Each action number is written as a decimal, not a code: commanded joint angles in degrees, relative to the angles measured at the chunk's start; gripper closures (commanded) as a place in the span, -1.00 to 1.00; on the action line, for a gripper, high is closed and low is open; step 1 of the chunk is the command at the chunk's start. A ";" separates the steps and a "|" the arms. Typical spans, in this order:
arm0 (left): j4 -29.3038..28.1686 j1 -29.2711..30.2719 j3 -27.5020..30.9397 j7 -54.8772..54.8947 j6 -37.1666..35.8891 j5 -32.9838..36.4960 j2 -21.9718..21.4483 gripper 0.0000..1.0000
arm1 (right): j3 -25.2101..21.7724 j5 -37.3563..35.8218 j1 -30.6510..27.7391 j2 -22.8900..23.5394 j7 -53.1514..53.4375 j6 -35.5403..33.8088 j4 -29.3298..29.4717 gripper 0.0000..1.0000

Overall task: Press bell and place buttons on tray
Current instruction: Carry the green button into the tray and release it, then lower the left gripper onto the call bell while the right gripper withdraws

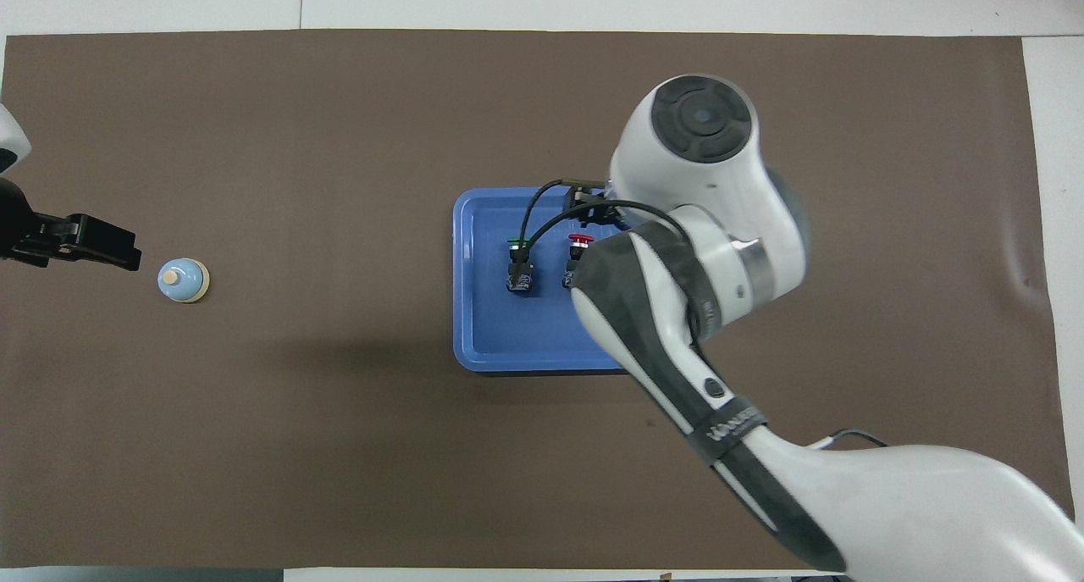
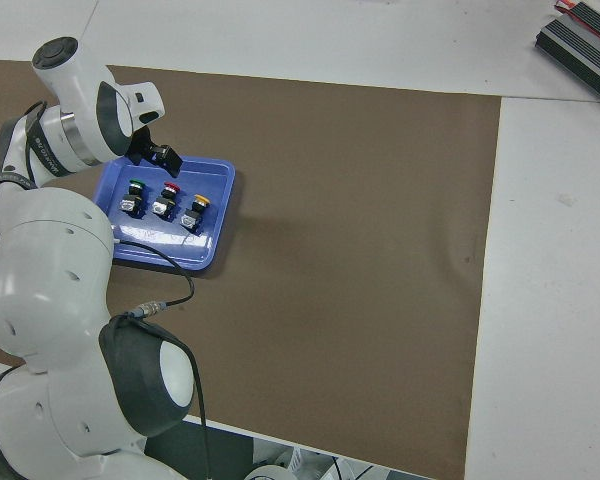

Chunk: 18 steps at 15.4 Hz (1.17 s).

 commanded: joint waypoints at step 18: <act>-6.54 3.42 0.29 -0.62 6.19 0.12 -2.67 1.00 | 8.09 -4.21 -29.08 -20.76 -33.50 -28.67 -2.02 -1.00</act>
